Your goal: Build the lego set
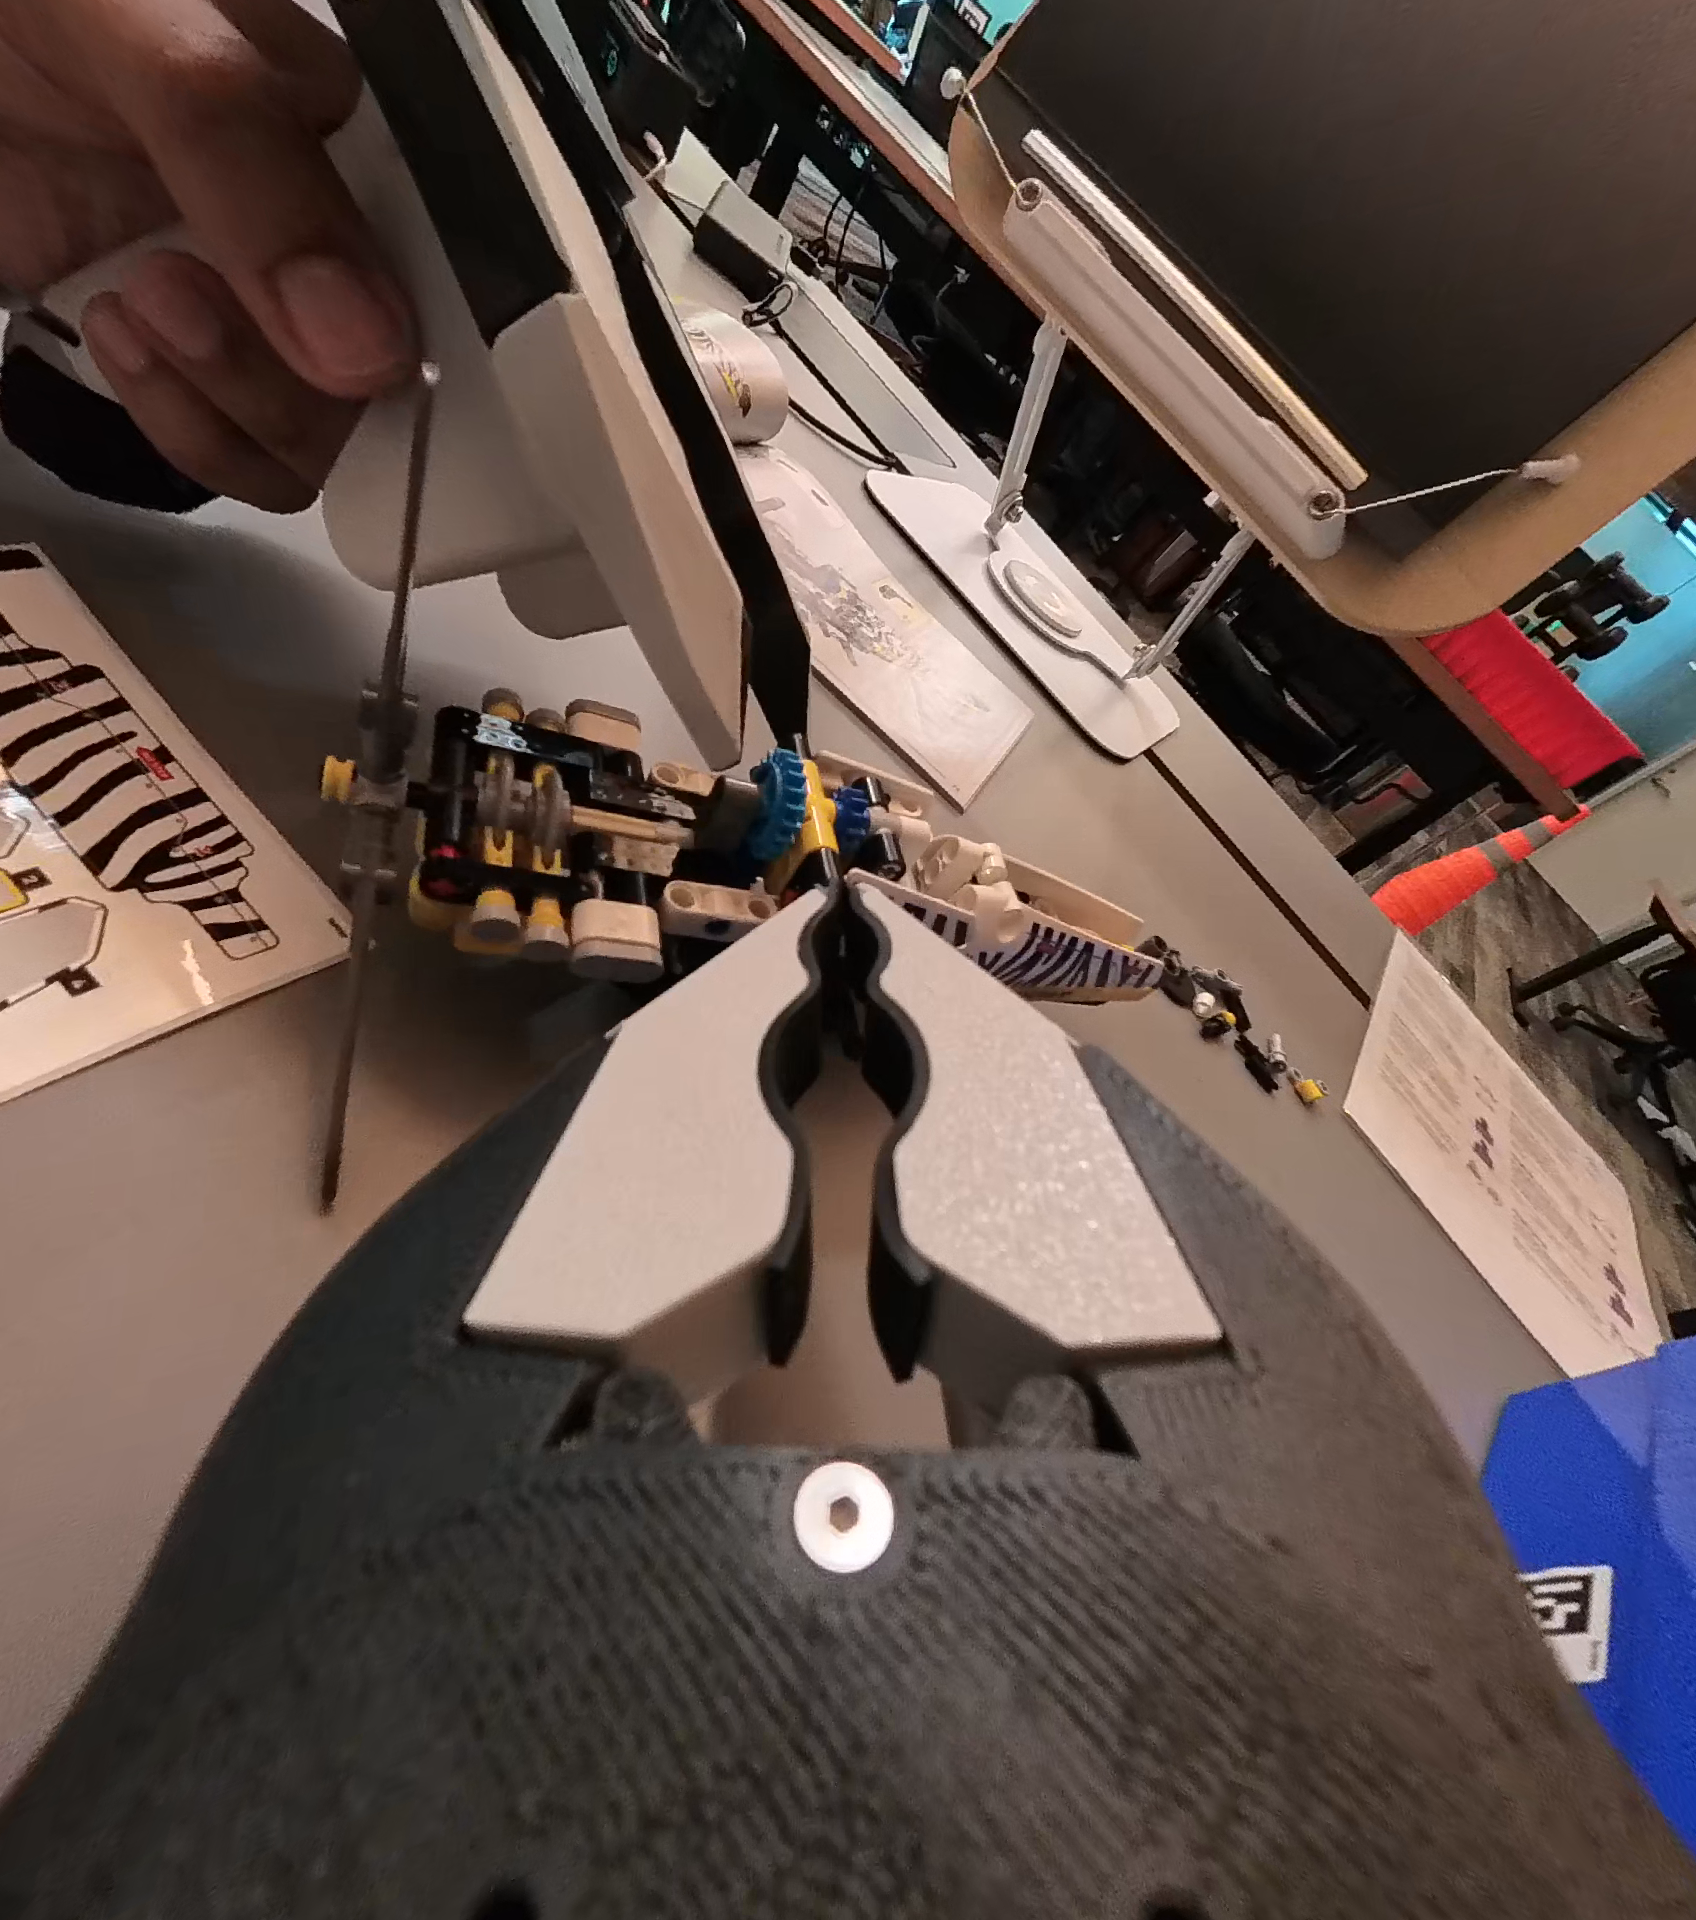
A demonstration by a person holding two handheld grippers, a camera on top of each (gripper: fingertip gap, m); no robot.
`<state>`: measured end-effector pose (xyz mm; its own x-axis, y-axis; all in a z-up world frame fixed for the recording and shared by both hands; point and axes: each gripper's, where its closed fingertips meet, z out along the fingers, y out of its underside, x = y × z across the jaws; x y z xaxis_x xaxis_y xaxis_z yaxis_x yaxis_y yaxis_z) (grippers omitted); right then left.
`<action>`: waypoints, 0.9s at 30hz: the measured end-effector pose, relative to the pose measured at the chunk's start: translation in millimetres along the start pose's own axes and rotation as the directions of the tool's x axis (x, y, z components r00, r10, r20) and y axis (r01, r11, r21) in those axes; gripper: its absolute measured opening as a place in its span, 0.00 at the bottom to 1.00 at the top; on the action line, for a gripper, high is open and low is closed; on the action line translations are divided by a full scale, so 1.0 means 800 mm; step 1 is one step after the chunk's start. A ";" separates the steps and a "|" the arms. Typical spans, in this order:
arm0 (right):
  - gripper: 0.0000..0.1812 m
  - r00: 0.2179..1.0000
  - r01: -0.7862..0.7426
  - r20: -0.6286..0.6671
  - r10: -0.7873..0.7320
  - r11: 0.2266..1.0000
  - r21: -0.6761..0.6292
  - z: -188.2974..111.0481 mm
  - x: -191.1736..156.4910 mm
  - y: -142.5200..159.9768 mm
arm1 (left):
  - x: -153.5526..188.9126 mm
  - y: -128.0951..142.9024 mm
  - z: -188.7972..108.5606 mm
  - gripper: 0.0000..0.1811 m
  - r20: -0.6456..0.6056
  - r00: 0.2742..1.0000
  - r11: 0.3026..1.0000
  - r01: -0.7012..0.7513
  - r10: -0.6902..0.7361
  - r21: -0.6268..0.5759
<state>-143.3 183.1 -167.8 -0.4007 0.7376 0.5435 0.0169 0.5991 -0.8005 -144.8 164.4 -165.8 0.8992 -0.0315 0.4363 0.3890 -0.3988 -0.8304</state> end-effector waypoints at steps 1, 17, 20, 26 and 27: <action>0.00 1.000 0.000 0.000 0.000 1.000 0.000 0.000 0.000 0.000 | 0.000 0.000 0.000 0.22 -0.002 1.000 1.000 0.000 0.000 0.000; 0.00 0.992 -0.019 -0.125 0.028 0.997 0.070 -0.013 0.028 -0.012 | -0.053 -0.051 -0.055 0.22 0.220 0.975 0.977 -0.016 -0.032 0.211; 0.00 0.977 -0.090 -0.178 0.118 0.984 0.157 -0.028 0.048 -0.022 | -0.096 -0.073 -0.103 0.22 0.373 0.919 0.936 -0.009 -0.132 0.353; 0.00 0.947 -0.225 -0.177 0.270 0.945 0.237 -0.040 0.069 -0.021 | -0.156 -0.073 -0.171 0.23 0.602 0.753 0.895 -0.038 -0.267 0.445; 0.00 0.943 -0.237 -0.175 0.284 0.939 0.247 -0.041 0.070 -0.022 | -0.160 -0.074 -0.179 0.23 0.638 0.725 0.896 -0.067 -0.259 0.439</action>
<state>-135.8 224.6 -114.9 -0.2123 0.9201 0.3291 -0.1155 0.3108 -0.9434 -311.4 61.1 -122.7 0.6791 0.6653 0.3102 0.3764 0.0471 -0.9253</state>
